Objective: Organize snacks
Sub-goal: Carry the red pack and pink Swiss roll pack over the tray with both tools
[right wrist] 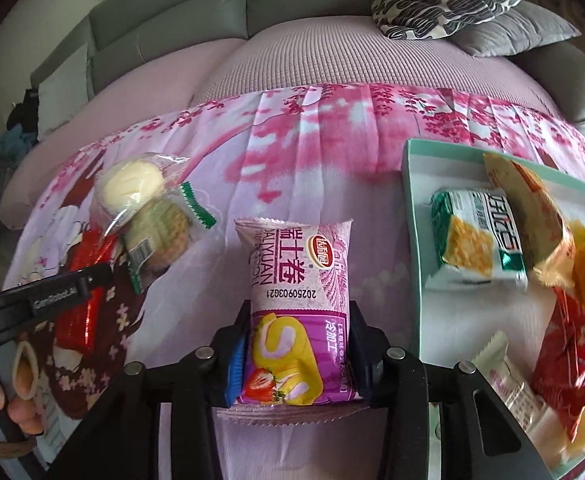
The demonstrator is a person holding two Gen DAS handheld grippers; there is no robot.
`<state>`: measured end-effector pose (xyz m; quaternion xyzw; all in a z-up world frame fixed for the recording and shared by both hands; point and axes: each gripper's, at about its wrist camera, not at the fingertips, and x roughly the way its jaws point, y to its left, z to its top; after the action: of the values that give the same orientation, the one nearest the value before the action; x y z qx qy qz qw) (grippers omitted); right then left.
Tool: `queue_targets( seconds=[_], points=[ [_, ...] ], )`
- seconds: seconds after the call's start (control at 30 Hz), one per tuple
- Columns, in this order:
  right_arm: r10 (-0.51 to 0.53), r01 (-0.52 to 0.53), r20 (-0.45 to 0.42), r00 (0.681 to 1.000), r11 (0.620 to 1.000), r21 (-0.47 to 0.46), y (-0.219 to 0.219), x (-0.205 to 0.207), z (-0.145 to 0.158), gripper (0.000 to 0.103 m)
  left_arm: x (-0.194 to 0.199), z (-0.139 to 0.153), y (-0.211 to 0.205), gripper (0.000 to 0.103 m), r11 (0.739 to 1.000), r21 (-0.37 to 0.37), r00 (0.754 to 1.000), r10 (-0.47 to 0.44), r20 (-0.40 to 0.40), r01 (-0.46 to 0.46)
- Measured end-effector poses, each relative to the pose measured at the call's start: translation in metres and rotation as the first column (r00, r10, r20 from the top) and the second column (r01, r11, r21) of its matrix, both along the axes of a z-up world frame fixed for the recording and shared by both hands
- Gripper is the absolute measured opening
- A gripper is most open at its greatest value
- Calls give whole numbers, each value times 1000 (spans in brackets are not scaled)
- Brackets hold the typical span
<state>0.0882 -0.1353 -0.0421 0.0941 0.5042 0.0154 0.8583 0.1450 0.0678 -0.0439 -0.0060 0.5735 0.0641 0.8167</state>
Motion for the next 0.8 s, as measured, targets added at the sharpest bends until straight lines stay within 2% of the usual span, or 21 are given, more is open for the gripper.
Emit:
queue_targets(
  seconds=[0.17,0.4,0.57,0.8],
  points=[
    [1,-2,41,999,999,32,-4,-10,14,44,-3,3,1,47,1000,13,1000,21,3,-21],
    [6,-15,109,994,997,77,-8,-17,40,44,-8,21,10,47,997,8,996,71,48,-71],
    [4,-17,142,990,996,92,-10,-17,54,44,-13,42,14,47,995,25,991,95,99,-98],
    [-47,27,168,985,992,123,-29,-23,66,44,-18,75,9,47,997,-5,981,78,180,-79]
  ],
)
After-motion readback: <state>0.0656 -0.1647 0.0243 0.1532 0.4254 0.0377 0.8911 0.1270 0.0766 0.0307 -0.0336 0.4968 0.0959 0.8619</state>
